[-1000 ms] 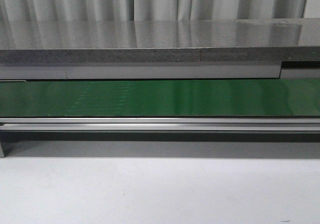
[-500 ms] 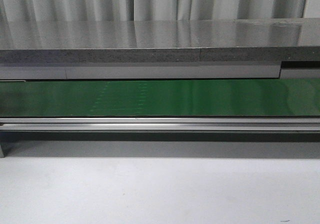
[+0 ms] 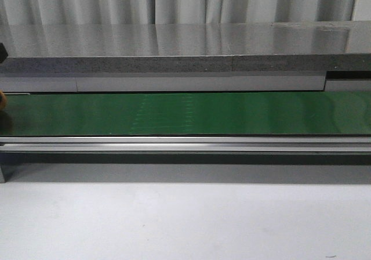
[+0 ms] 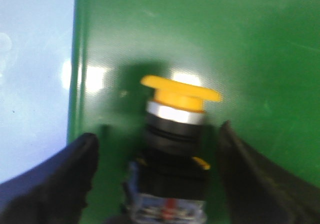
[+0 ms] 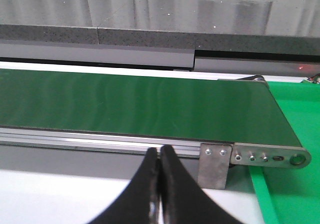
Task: Move button from left to right
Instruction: 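Lift the button and set it on the conveyor belt's near end, then open the left gripper and raise it away from the button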
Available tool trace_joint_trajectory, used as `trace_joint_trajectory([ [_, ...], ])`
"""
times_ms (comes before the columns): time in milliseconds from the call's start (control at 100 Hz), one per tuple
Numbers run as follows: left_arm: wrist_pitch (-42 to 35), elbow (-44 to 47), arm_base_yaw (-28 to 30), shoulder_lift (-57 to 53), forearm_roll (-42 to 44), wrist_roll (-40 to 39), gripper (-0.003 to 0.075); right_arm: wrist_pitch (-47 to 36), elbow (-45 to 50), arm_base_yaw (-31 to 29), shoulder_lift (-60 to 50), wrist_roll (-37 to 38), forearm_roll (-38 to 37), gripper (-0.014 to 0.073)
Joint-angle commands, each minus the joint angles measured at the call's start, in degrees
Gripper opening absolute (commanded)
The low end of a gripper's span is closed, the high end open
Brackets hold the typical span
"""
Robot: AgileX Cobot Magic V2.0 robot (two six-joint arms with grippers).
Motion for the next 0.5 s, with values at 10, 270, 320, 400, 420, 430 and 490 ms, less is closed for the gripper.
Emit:
trace_joint_trajectory([
  [10, -2.1, -1.8, -0.3, -3.0, -0.7, 0.0, 0.0571, -4.8, 0.0, 0.1, -0.9, 0.1, -0.1, -0.0069],
  [270, -2.4, -1.5, -0.3, -8.1, -0.7, 0.2, 0.0571, -4.8, 0.0, 0.1, -0.9, 0.1, -0.1, -0.0069],
  [320, -2.7, -1.0, -0.3, -9.8, -0.7, 0.2, 0.0571, -4.8, 0.0, 0.1, -0.9, 0.1, -0.1, -0.0069],
  [400, -5.3, 1.2, -0.3, -13.7, -0.7, 0.2, 0.0571, -4.8, 0.0, 0.1, -0.9, 0.1, -0.1, -0.0069],
  [420, -6.2, 2.1, -0.3, -14.4, -0.7, 0.2, 0.0571, -4.8, 0.0, 0.1, -0.9, 0.1, -0.1, -0.0069],
  [430, -6.4, 2.7, -0.3, -15.2, -0.7, 0.2, 0.0571, -4.8, 0.0, 0.1, -0.9, 0.1, -0.1, -0.0069],
  [490, -8.9, 5.5, -0.3, -18.6, -0.7, 0.2, 0.0571, -4.8, 0.0, 0.1, -0.9, 0.1, -0.1, -0.0069],
])
